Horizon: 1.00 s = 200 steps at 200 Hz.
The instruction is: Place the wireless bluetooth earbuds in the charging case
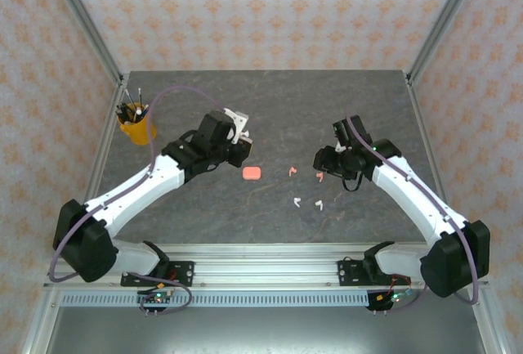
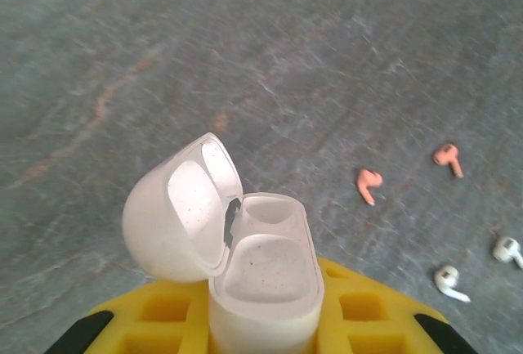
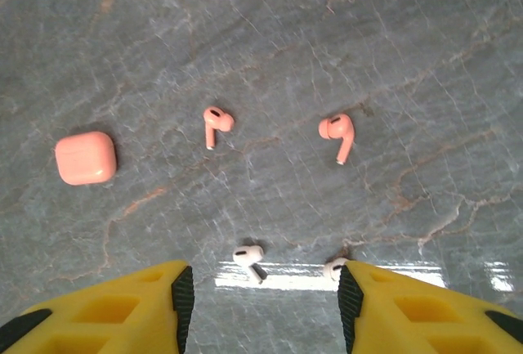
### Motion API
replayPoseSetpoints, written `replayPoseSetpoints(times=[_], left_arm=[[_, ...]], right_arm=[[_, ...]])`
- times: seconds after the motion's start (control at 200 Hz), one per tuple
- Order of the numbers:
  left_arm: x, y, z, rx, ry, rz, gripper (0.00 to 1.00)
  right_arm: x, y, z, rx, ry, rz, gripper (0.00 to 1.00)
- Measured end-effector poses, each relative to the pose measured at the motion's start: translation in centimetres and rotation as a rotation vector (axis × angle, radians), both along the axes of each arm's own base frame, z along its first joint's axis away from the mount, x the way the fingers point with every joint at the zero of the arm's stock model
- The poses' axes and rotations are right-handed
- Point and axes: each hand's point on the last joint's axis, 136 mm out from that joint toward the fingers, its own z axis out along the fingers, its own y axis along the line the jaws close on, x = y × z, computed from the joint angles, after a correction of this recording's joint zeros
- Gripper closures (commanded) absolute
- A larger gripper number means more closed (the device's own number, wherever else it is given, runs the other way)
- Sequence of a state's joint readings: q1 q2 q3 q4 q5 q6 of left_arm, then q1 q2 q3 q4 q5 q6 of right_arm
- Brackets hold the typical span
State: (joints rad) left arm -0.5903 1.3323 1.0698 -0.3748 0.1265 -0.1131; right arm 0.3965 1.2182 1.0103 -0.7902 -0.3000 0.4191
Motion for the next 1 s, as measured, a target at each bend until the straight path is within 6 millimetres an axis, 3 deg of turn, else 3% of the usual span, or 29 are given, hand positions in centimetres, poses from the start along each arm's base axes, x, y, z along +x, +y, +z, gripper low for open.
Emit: replayPoseSetpoints(times=[0.195,0.27,0.45,0.525,0.636,0.846,1.001], left_arm=[[0.0,-0.4,1.5,-0.001,-0.144,0.034,1.0],[-0.3,-0.6,0.3,-0.025,-0.184,0.021,1.0],[-1.8,-0.7,-4.6,-0.075,-0.245,-0.044,1.0],[-2.4,-1.1,-5.2,-0.106,-0.281,-0.084,1.0],[-2.6,-1.8,-4.3,-0.158,-0.365,-0.133,1.0],[-2.8,-3.3,-0.5,-0.263,-0.514,-0.205,1.0],[-3.4,-3.4,0.2,-0.301,-0.562,-0.233,1.0]], right_arm=[[-1.0,0.0,-1.2,-0.016,0.032,-0.007,0.48],[-1.2,0.3,-1.3,-0.027,0.032,0.003,0.47],[-1.5,0.8,-1.6,-0.048,0.032,0.008,0.48],[-1.7,1.0,-1.7,-0.047,0.038,0.005,0.48],[-2.1,1.2,-2.2,-0.046,0.055,0.002,0.49],[-2.4,1.6,-3.1,-0.053,0.093,-0.007,0.49],[-2.7,2.1,-3.8,-0.057,0.121,-0.008,0.49]])
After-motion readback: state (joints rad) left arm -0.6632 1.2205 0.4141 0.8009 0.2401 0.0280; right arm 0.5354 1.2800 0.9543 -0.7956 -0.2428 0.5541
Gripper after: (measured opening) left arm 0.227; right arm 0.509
